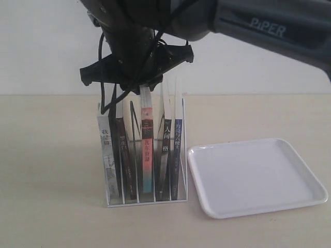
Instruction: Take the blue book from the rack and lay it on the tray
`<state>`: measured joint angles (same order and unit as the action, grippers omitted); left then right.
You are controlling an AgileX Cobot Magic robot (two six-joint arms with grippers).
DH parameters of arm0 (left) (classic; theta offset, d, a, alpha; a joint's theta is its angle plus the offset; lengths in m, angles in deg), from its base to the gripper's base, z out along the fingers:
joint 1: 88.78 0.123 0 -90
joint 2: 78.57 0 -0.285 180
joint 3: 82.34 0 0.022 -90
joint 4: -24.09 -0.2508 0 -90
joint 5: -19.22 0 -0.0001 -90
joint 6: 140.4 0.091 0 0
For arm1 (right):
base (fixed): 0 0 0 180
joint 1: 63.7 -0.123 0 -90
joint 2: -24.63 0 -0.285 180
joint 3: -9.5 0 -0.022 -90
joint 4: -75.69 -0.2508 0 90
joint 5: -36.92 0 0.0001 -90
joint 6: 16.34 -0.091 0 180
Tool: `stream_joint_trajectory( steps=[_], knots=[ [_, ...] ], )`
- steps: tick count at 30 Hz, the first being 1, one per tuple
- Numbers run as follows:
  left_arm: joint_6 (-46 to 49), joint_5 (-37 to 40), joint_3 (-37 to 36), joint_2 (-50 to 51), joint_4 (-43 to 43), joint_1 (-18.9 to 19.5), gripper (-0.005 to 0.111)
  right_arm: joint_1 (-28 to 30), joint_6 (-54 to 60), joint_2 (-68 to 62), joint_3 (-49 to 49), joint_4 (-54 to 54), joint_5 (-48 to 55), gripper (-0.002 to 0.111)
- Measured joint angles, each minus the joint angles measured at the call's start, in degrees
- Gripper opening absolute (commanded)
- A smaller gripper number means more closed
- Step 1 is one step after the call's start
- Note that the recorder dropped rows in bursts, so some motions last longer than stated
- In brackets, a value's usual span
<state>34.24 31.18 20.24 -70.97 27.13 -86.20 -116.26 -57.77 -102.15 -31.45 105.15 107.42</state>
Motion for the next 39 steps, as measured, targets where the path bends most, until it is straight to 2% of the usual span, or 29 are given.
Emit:
stream_joint_trajectory(
  steps=[5, 7, 9, 10, 12, 21, 31, 39],
  knots=[
    [0.0, 0.0, 0.0, 0.0, 0.0, 0.0, 0.004, 0.0, -0.14, -1.61, 0.0, -0.5, -0.04, 0.0],
    [0.0, 0.0, 0.0, 0.0, 0.0, 0.0, 0.004, 0.0, -0.14, -2.18, 0.0, -0.5, -0.04, 0.004],
    [0.0, 0.0, 0.0, 0.0, 0.0, 0.0, 0.004, 0.0, -0.14, -2.3, 0.0, -0.61, -0.04, 0.016],
    [0.0, 0.0, 0.0, 0.0, 0.0, 0.0, 0.004, 0.0, -0.14, -2.3, 0.0, -0.61, -0.29, 0.027],
    [0.0, 0.0, 0.0, 0.0, 0.0, 0.0, 0.004, 0.0, -0.14, -2.3, 0.0, -0.61, -1.04, 0.04],
    [0.0, 0.0, 0.0, 0.0, 0.0, 0.0, 0.004, 0.0, 0.95, -0.98, 0.0, -0.08, -1.66, 0.041],
    [0.0, 0.0, 0.0, 0.0, 0.0, 0.0, 0.004, 0.0, 5.79, 10.17, -0.2, 2.33, -0.81, 0.041],
    [0.0, 0.0, 0.0, 0.0, 0.0, 0.0, 0.004, 5.46, 8.41, 10.67, 3.08, -5.29, -0.69, 0.04]
  ],
)
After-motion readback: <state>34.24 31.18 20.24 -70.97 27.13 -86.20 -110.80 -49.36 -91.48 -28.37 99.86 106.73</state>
